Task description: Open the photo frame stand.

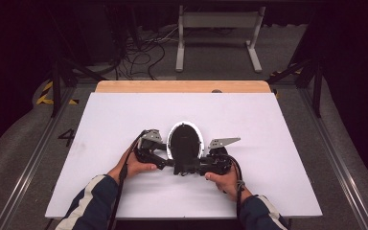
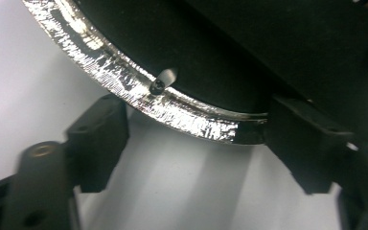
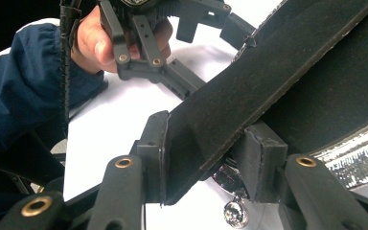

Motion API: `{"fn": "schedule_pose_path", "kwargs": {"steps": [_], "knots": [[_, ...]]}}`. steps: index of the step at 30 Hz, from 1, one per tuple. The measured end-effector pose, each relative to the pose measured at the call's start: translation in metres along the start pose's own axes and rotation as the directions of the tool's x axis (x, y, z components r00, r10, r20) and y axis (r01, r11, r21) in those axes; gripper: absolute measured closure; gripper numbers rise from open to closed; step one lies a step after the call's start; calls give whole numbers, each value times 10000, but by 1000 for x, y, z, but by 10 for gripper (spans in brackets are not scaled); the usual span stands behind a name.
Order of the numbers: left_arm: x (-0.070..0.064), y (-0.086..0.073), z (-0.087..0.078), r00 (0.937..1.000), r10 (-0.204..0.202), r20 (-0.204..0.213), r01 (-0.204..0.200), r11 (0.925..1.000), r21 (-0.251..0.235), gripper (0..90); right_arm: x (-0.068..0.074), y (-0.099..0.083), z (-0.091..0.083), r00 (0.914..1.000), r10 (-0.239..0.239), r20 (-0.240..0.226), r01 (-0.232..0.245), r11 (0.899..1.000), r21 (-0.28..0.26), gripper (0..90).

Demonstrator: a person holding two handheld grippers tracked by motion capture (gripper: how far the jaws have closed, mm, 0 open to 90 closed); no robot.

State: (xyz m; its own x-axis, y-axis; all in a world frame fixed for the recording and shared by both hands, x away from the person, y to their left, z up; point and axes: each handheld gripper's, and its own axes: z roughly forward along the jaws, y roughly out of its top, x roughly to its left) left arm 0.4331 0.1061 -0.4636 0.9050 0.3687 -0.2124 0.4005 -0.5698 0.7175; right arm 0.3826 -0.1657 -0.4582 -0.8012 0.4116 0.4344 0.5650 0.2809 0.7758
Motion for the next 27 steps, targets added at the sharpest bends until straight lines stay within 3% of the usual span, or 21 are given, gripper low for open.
{"fn": "schedule_pose_path", "kwargs": {"steps": [2,4,6,11,13,15,22,26,27], "knots": [[3,-1,0,9998,-12,173,15,9999,-127,274,0,0,0,10000,-69,-26,69,10000,12,583],[11,-4,-3,9970,-490,593,524,9970,-571,341,2,0,0,9999,-123,70,122,9999,59,580],[12,-5,-5,9952,-714,665,760,9947,-696,376,2,1,0,9998,-187,79,186,9998,87,580],[12,-6,-10,9958,-594,691,663,9926,-1015,468,3,2,0,9988,-426,221,423,9990,147,580],[10,-5,-13,9987,-273,433,320,9932,-1123,549,3,2,-1,9978,-499,440,490,9985,228,580],[8,-4,-16,9993,-294,245,324,9906,-1328,614,3,2,-2,9964,-508,682,493,9985,239,581],[3,-4,-18,9998,-207,-13,202,9867,-1611,667,7,4,0,9917,-893,928,859,9955,398,587],[4,-6,-22,9997,-92,-229,48,9821,-1882,719,17,6,1,9784,-1556,1361,1546,9878,179,588],[5,-7,-22,9993,-50,-358,-14,9844,-1761,754,19,7,1,9763,-1666,1380,1665,9860,122,589]]}}
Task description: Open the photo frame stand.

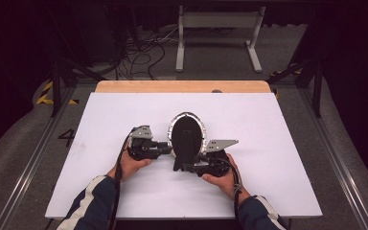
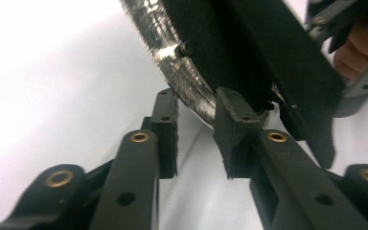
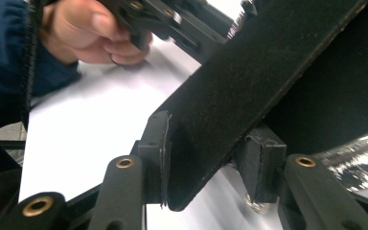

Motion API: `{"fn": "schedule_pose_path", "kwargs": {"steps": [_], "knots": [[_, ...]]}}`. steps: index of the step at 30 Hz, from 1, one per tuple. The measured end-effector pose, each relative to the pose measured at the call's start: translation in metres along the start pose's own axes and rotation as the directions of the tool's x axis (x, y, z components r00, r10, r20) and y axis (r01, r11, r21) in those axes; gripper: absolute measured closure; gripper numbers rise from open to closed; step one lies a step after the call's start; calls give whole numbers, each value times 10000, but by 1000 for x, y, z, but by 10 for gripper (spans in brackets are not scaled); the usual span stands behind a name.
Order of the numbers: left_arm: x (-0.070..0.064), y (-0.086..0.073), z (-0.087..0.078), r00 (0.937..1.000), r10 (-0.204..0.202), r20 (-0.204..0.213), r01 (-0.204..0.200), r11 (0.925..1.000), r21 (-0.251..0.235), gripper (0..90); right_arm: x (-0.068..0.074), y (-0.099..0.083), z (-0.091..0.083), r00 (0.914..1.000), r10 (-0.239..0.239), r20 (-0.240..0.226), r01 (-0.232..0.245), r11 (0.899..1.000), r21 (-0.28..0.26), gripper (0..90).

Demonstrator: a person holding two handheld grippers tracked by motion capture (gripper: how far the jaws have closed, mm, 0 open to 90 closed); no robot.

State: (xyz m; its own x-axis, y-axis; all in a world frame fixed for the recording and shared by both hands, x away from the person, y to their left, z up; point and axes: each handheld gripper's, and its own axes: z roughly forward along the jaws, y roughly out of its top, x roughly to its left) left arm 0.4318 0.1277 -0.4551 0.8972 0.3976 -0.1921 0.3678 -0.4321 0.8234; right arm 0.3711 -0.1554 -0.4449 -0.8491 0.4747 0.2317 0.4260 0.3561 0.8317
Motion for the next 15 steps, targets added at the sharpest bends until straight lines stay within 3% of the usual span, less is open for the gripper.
{"fn": "schedule_pose_path", "kwargs": {"steps": [1,4,5,6,7,9,10,11,13,15], "knots": [[1,-1,1,9999,41,-94,-40,9999,111,819,2,1,-1,10000,-42,-30,41,9998,-177,589],[-2,-2,6,10000,84,-31,-82,9992,391,826,1,3,-2,9999,127,-87,-129,9995,-271,588],[-2,-2,6,10000,84,-31,-82,9992,391,872,1,3,-2,9999,127,-87,-129,9995,-271,588],[-3,-1,6,9989,67,471,-71,9999,72,867,-2,1,0,9994,344,45,-343,9992,-188,641],[-9,4,7,9992,384,117,-386,9991,145,856,-3,0,1,9987,514,50,-513,9985,-206,648],[-11,5,7,9988,489,25,-490,9987,144,790,-7,-1,0,9978,654,-133,-657,9975,-249,675],[-11,6,8,9991,402,-104,-400,9991,160,790,-7,-1,0,9978,654,-133,-657,9975,-249,675],[-10,5,8,9995,175,-245,-171,9997,152,733,-7,-2,0,9978,651,-152,-655,9976,-244,691],[-5,3,7,9997,-165,157,167,9997,-156,703,-4,-1,1,9990,426,-133,-429,9989,-207,719],[-6,4,7,9999,-84,110,86,9998,-186,670,-4,-1,1,9990,445,-98,-447,9988,-197,721]]}}
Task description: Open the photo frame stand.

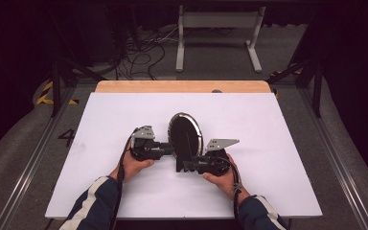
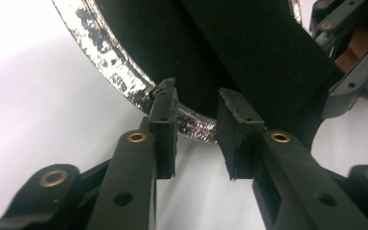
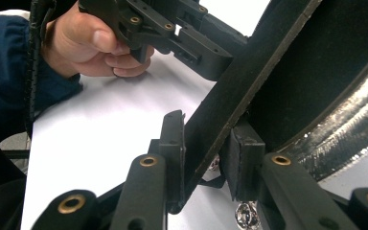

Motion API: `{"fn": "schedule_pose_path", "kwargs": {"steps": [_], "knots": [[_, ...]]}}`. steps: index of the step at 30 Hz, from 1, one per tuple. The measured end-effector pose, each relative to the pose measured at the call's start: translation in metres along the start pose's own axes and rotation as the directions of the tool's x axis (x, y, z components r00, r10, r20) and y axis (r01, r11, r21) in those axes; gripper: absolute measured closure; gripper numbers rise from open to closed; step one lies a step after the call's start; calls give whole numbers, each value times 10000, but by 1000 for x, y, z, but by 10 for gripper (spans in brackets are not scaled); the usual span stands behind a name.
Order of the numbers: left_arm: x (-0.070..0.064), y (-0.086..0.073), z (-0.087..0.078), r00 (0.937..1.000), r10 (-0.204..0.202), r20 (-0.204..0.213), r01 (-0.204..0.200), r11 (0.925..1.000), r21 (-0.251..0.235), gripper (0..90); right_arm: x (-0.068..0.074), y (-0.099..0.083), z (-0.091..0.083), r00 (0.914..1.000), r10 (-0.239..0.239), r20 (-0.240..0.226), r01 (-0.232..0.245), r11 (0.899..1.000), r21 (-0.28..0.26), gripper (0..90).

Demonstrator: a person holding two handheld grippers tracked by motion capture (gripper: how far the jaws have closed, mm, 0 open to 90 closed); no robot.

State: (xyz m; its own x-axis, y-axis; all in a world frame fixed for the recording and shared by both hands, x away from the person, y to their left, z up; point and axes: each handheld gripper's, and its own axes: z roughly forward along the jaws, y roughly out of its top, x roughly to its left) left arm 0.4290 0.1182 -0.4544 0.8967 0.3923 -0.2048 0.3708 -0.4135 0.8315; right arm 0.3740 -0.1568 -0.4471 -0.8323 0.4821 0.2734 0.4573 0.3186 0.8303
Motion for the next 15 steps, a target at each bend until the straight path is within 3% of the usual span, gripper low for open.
{"fn": "schedule_pose_path", "kwargs": {"steps": [2,3,4,5,9,11,13,15], "knots": [[-2,1,0,10000,66,1,-66,9999,-90,588,-3,-2,-1,9998,187,-88,-188,9998,-75,722],[-2,2,-1,9995,71,-310,-75,9999,-130,526,-5,-3,-1,9995,307,-121,-308,9995,-113,721],[0,2,-3,9982,-71,-603,60,9998,-185,452,-7,-4,-2,9986,478,-208,-482,9987,-182,722],[4,0,-5,9974,-393,-605,369,9985,-397,446,-9,-5,-2,9983,493,-325,-500,9985,-214,727],[9,-3,-1,9959,-780,-451,768,9966,-293,319,-5,-4,-2,9995,36,-326,-39,9999,-100,749],[6,-1,1,9980,-491,-390,483,9986,-204,312,-4,-5,-3,9992,-70,-392,68,10000,-57,769],[3,2,2,9979,-194,-622,185,9997,-150,306,-4,-5,-3,9987,-166,-481,164,9999,-49,788],[3,1,2,9981,-403,-473,394,9990,-200,306,-2,-6,-3,9983,-290,-504,291,9996,1,793]]}}
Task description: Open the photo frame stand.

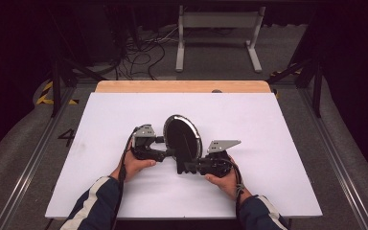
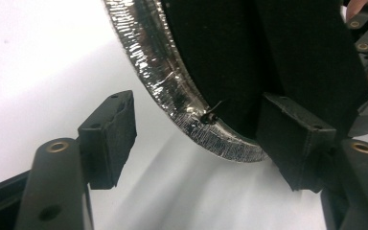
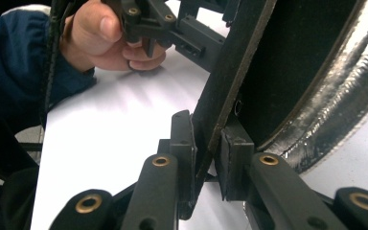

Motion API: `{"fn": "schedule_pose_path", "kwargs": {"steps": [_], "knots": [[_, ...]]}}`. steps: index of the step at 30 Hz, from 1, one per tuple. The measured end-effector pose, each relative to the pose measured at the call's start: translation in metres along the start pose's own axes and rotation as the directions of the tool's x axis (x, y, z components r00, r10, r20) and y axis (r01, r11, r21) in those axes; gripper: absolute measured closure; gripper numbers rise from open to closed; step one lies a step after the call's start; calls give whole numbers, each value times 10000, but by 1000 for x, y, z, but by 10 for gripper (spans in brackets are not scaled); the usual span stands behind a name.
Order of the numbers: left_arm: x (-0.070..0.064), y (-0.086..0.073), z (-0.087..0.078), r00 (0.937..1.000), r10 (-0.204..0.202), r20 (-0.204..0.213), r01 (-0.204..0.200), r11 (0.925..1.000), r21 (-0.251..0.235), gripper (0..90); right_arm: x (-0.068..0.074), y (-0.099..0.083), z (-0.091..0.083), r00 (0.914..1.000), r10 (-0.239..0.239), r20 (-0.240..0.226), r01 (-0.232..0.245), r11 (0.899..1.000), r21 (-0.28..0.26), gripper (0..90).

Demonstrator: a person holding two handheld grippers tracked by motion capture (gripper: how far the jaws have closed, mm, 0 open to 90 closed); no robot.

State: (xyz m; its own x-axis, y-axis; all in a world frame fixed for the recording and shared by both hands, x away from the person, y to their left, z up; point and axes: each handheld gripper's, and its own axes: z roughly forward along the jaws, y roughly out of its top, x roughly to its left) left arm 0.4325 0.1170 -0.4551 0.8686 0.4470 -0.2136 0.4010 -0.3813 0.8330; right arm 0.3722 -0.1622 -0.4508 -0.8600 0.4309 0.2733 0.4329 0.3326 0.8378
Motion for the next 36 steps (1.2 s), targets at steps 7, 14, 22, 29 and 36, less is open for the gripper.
{"fn": "schedule_pose_path", "kwargs": {"steps": [7,14,22,29,36], "knots": [[4,-3,2,9982,-472,374,473,9989,-18,286,1,-1,0,10000,-34,-44,33,10000,-40,795],[6,-1,1,9993,-347,103,347,9994,-27,209,1,-1,0,10000,-11,-64,10,10000,-81,804],[4,-1,1,9977,-285,611,296,9994,-171,327,-1,-2,-1,9999,79,-116,-81,9999,-120,806],[1,0,-1,9956,167,927,-150,9997,-191,495,-2,-2,-2,9998,125,-164,-127,9998,-120,805],[0,2,-9,9918,374,1219,-289,9971,-705,600,-4,-3,-4,9998,215,-7,-215,9998,-11,809]]}}
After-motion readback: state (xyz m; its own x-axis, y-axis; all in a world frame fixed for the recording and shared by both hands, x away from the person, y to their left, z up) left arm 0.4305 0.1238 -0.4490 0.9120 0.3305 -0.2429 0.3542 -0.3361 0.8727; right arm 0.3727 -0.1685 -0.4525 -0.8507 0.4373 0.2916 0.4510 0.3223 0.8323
